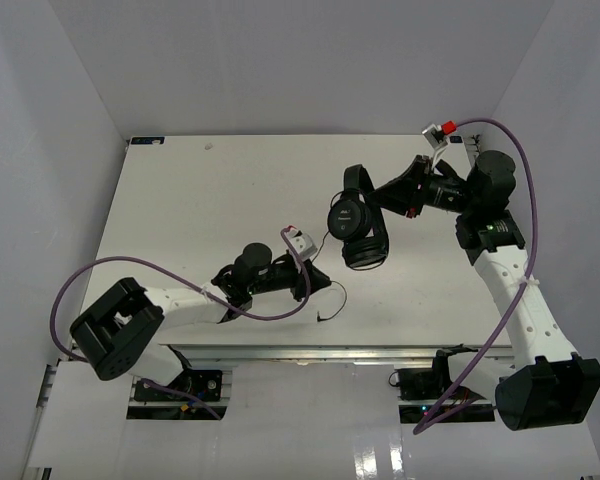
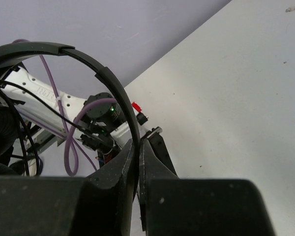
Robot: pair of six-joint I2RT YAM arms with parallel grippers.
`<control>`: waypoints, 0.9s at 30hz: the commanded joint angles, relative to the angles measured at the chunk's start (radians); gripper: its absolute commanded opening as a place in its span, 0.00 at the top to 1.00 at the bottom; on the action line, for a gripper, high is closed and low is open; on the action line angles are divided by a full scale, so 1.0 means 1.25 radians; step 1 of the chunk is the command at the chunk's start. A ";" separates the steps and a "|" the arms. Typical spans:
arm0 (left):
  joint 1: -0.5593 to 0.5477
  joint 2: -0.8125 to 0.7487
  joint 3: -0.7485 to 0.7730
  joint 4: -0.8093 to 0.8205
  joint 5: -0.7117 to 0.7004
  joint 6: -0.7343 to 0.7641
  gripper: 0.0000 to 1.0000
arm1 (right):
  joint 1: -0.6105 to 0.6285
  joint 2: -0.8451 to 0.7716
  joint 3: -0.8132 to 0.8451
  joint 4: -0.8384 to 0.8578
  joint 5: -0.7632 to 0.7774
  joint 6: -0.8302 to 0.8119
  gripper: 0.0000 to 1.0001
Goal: Wrap the headphones
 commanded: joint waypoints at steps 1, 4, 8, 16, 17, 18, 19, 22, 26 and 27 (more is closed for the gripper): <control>0.001 0.032 -0.007 0.040 0.019 -0.019 0.81 | -0.010 0.010 0.041 0.031 0.034 0.099 0.92; 0.000 0.070 0.013 0.058 0.023 -0.039 0.84 | -0.015 0.014 0.037 0.024 0.083 0.142 0.92; -0.016 0.104 0.033 0.079 0.000 -0.058 0.88 | -0.021 0.028 0.052 -0.032 0.161 0.146 0.92; -0.051 0.094 0.017 0.100 -0.058 -0.068 0.93 | -0.025 0.031 0.069 -0.146 0.371 0.123 0.92; -0.054 0.094 0.015 0.099 -0.063 -0.069 0.93 | -0.025 0.035 0.075 -0.167 0.404 0.123 0.92; -0.059 0.089 0.013 0.093 -0.072 -0.069 0.94 | -0.025 0.037 0.086 -0.201 0.481 0.115 0.92; -0.065 0.086 0.011 0.087 -0.082 -0.068 0.96 | -0.025 0.040 0.098 -0.234 0.545 0.109 0.92; -0.088 0.084 0.017 0.062 -0.112 -0.060 0.98 | -0.024 0.043 0.112 -0.263 0.649 0.075 0.92; -0.135 0.082 0.062 -0.034 -0.139 -0.023 1.00 | 0.001 0.038 0.088 -0.247 0.781 -0.005 0.92; -0.149 0.078 0.075 -0.062 -0.144 -0.012 1.00 | 0.009 0.037 0.077 -0.242 0.821 -0.029 0.92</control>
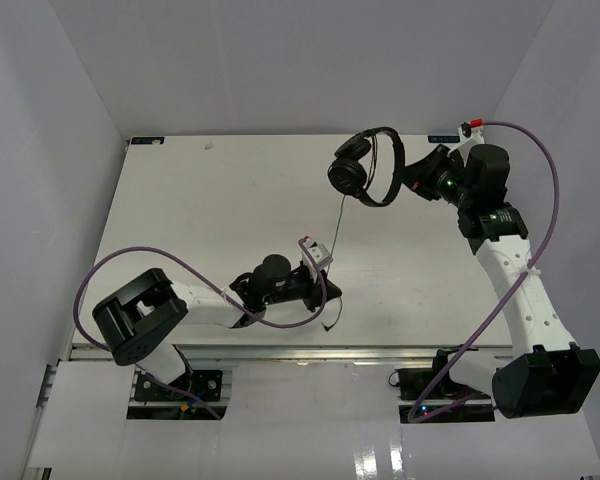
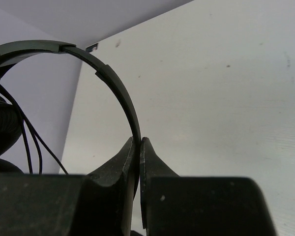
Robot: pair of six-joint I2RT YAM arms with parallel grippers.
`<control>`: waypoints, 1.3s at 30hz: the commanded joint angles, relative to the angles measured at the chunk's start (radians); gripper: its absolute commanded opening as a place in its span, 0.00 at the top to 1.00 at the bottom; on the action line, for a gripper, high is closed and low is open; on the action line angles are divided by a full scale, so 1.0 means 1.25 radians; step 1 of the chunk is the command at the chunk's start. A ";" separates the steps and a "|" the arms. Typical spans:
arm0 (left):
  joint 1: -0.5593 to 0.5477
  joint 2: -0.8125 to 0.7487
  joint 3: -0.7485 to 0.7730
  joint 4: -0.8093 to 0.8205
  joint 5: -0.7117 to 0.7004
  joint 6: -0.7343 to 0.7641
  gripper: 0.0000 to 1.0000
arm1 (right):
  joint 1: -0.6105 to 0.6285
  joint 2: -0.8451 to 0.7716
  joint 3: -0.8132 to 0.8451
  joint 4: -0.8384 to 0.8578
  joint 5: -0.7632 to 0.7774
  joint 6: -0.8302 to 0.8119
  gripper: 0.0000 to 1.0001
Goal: Wrap the headphones
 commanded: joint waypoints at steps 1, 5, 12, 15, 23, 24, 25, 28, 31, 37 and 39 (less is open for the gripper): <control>-0.057 -0.044 0.074 -0.143 -0.047 0.052 1.00 | 0.035 -0.011 -0.007 0.030 0.257 -0.109 0.92; -0.098 -0.102 0.124 -0.283 -0.085 0.098 1.00 | 0.048 -0.008 -0.078 0.077 0.371 -0.213 0.92; -0.117 -0.243 0.180 -0.539 -0.154 0.164 1.00 | 0.050 -0.009 -0.190 0.196 0.433 -0.376 0.92; -0.116 -0.286 0.229 -0.643 -0.199 0.229 1.00 | 0.052 -0.020 -0.232 0.229 0.393 -0.464 0.92; -0.102 -0.225 0.393 -0.772 -0.288 0.377 1.00 | 0.093 -0.107 -0.325 0.253 0.225 -0.718 0.92; -0.100 -0.217 0.406 -0.773 -0.289 0.384 1.00 | 0.096 -0.111 -0.330 0.247 0.225 -0.733 0.92; -0.097 -0.208 0.421 -0.776 -0.291 0.392 1.00 | 0.098 -0.118 -0.336 0.235 0.212 -0.752 0.92; -0.085 -0.181 0.464 -0.780 -0.295 0.415 1.00 | 0.104 -0.133 -0.349 0.206 0.179 -0.805 0.92; -0.066 -0.160 0.498 -0.782 -0.296 0.428 1.00 | 0.106 -0.147 -0.346 0.133 0.082 -0.860 0.92; 0.007 -0.139 0.495 -0.767 -0.283 0.435 1.00 | 0.107 -0.172 -0.317 0.007 -0.098 -0.896 0.92; 0.027 -0.142 0.482 -0.755 -0.277 0.431 1.00 | 0.106 -0.179 -0.311 -0.011 -0.136 -0.887 0.92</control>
